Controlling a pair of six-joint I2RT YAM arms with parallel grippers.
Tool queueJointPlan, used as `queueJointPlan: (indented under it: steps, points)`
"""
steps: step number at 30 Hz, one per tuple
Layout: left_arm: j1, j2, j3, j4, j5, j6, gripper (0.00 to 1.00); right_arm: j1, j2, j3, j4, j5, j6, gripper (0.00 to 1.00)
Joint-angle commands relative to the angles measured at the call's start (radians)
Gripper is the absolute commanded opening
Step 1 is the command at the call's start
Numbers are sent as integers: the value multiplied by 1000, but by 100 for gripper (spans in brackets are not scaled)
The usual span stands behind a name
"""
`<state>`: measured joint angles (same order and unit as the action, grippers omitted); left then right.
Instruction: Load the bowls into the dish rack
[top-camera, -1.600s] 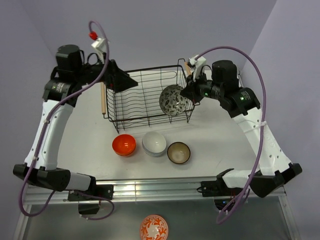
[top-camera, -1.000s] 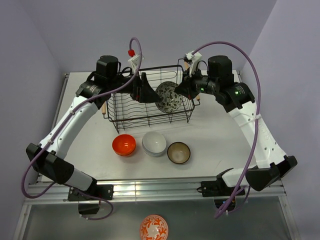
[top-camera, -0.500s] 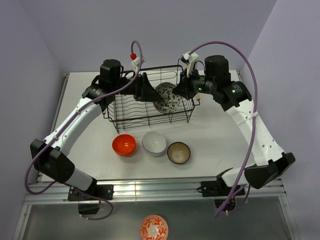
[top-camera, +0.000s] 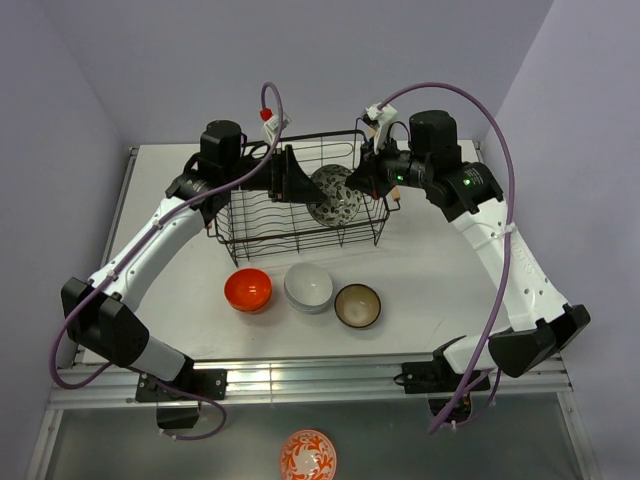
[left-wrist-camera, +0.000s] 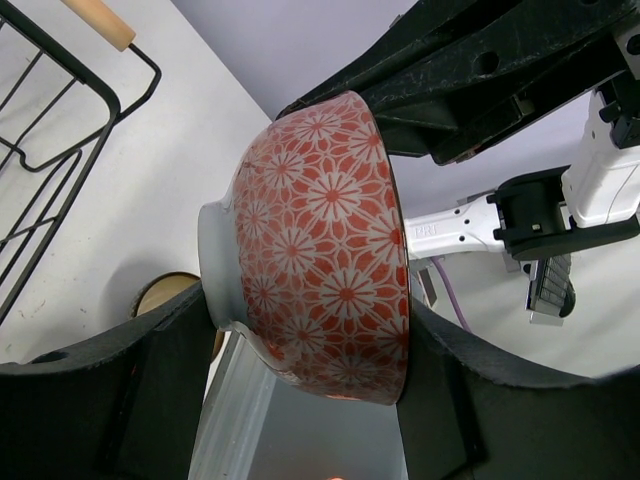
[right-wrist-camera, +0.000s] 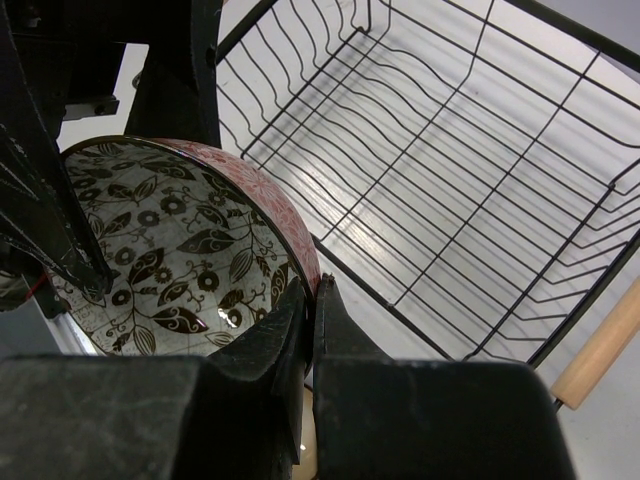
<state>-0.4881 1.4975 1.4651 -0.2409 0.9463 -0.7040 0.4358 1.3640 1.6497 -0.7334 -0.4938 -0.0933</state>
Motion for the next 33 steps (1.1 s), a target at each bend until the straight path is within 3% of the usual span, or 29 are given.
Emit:
queueJointPlan:
  steps: [1, 2, 6, 7, 8, 11, 16, 25, 27, 33]
  points:
    - [-17, -33, 0, 98, 33, -38, 11, 18, -3, 32, 68, -72, 30, 0]
    - [-15, -33, 0, 92, 29, -38, 0, 17, -3, 36, 66, -72, 30, 0]
    - [-15, -34, 1, 63, -3, -22, 0, 17, 15, 53, 51, -66, 29, 0]
    - [-15, -36, 3, 57, -6, -19, 0, 17, 18, 59, 42, -66, 26, 3]
    - [-17, -34, 1, 49, -15, -14, 0, 20, 23, 68, 37, -65, 23, 18]
    - [-17, -39, 0, 35, -32, -9, 0, 18, 23, 61, 40, -52, 30, 37]
    - [-17, -39, 0, 23, -52, 1, 0, 18, 29, 59, 35, -52, 33, 40]
    - [2, -28, 1, -3, -109, 18, 0, 18, 38, 52, 38, -29, 38, 72]
    - [16, -25, -6, 0, -112, 6, 0, 18, 40, 47, 42, -19, 41, 84]
    - [63, -14, -31, 25, -121, -28, 0, 18, 66, 50, 37, 4, 43, 94]
